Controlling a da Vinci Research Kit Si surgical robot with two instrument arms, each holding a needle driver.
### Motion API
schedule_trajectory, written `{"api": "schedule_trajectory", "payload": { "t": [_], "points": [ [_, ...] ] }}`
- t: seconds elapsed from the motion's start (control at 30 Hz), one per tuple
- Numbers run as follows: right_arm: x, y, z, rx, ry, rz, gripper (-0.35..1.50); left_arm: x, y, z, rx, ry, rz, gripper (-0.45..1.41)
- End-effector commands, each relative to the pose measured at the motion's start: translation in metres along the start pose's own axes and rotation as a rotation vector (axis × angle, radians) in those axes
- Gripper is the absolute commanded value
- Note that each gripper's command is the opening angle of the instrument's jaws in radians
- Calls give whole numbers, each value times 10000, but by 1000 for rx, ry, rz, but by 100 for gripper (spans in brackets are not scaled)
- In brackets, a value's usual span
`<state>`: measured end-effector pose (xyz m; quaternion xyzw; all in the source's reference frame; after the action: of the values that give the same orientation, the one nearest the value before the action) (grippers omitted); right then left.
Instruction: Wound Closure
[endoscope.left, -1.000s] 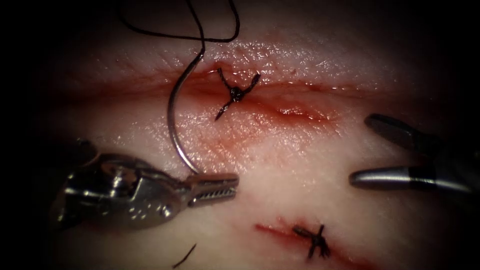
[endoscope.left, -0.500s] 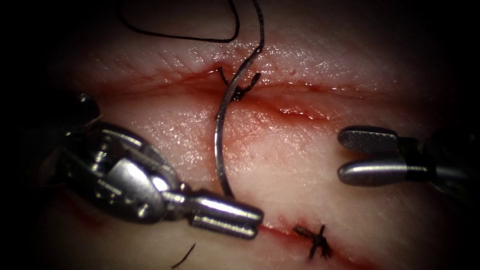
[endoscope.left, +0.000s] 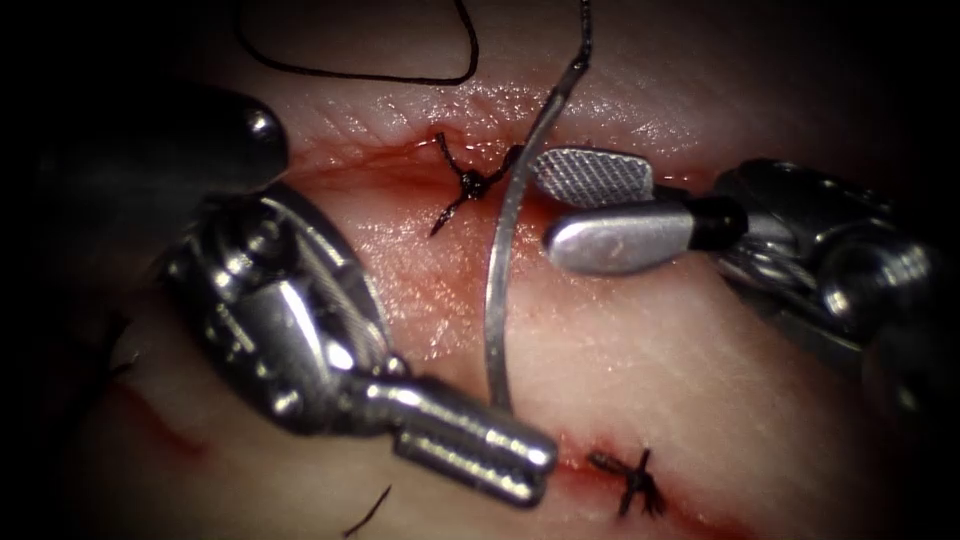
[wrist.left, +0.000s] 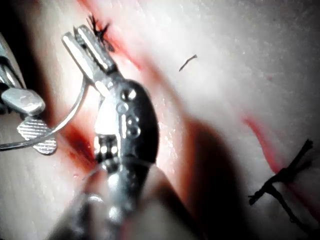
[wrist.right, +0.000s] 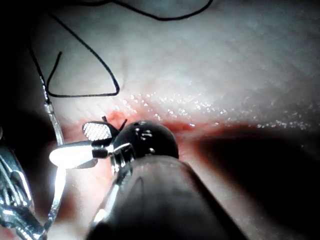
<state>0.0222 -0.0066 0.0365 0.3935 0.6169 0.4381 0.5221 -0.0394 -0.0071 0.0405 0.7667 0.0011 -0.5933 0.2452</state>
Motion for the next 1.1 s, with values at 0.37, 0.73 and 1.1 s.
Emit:
{"api": "schedule_trajectory", "payload": {
  "t": [0.37, 0.73, 1.1],
  "points": [
    [-5, -3, 28, -27, -14, 16, 98, -9, -1, 6, 1, -9, 9, -45],
    [-15, -3, 32, -153, -65, -24, -35, -4, -3, 10, 0, -4, 17, -45],
    [30, 4, -22, -313, -14, -272, -35, 5, -15, 5, 231, -188, -352, 138]
  ]
}}
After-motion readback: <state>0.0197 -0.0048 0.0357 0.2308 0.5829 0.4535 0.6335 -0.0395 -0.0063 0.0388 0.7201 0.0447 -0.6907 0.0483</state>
